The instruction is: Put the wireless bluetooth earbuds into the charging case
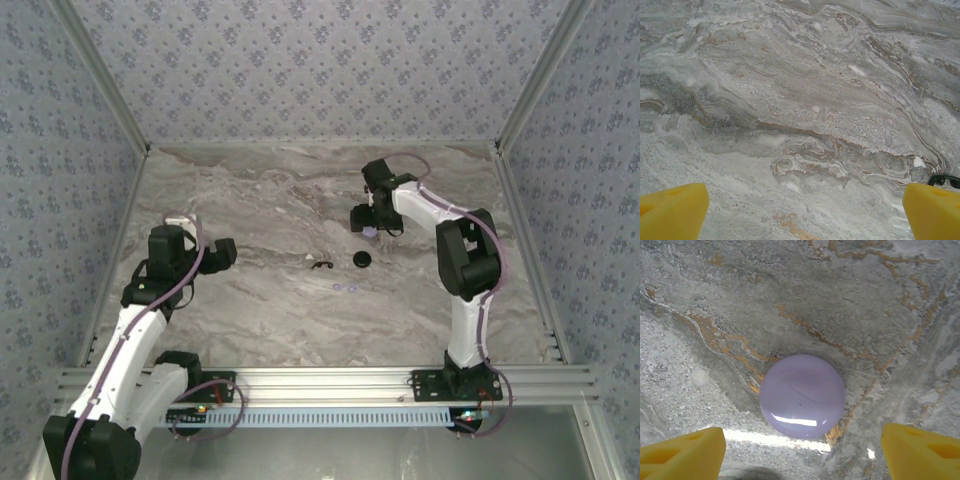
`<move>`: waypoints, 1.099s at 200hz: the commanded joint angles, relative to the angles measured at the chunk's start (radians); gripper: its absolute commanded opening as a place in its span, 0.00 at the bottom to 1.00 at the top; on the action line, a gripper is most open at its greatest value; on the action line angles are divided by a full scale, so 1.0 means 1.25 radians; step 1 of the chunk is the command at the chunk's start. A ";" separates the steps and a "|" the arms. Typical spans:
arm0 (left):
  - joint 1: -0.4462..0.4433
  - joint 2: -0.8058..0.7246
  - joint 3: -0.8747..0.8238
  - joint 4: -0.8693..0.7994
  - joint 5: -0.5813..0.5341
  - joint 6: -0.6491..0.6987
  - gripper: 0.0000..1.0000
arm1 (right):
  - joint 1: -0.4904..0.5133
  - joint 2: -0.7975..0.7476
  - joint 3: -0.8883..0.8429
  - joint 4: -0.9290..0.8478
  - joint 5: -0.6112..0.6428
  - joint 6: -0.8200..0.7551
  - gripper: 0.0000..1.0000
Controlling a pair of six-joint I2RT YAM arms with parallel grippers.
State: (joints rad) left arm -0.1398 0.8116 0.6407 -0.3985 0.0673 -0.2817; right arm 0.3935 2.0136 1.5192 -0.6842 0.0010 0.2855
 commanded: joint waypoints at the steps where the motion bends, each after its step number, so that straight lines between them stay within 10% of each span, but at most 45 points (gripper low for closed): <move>1: -0.003 -0.011 0.025 -0.009 0.016 0.011 0.99 | 0.011 0.037 0.044 -0.060 0.035 0.028 0.81; 220: -0.003 0.001 0.027 -0.022 0.012 0.005 0.99 | 0.039 0.159 0.183 -0.114 0.024 0.037 0.49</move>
State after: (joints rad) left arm -0.1398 0.8135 0.6407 -0.4175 0.0673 -0.2817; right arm 0.4156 2.1838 1.7020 -0.7967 0.0605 0.3294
